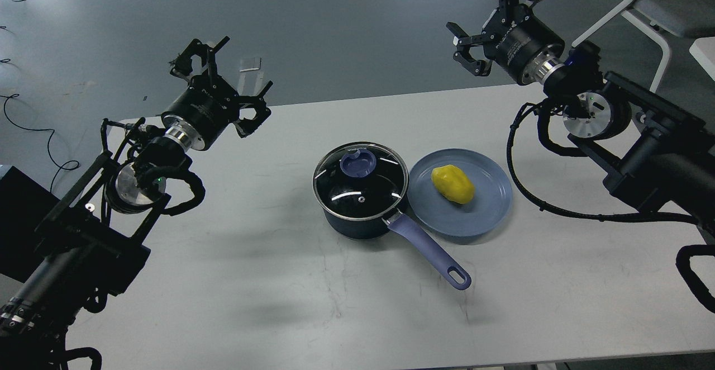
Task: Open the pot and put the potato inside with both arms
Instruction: 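Move the left gripper toward the saucepan lid, opening it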
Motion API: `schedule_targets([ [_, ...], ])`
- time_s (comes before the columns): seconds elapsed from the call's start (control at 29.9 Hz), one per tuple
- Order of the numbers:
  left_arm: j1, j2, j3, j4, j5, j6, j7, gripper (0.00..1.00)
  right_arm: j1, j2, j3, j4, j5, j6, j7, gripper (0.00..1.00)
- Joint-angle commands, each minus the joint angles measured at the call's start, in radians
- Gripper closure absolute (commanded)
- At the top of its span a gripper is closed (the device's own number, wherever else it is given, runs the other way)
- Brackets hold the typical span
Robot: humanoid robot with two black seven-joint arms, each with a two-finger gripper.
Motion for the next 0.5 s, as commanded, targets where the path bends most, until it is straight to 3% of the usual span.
schedule_targets([
  [0.0, 0.016, -0.014, 0.008, -0.005, 0.012, -0.002, -0.006, 0.02, -0.001, 0.005, -0.001, 0.000, -0.001, -0.001, 0.003, 0.00],
  [0.17, 0.016, -0.103, -0.002, 0.029, 0.067, 0.031, -0.006, 0.02, 0.008, 0.001, -0.001, 0.003, -0.001, -0.001, 0.005, 0.00],
  [0.47, 0.016, -0.132, -0.004, 0.049, 0.067, 0.023, -0.005, 0.02, 0.009, -0.001, -0.005, 0.004, -0.004, -0.001, 0.005, 0.00],
])
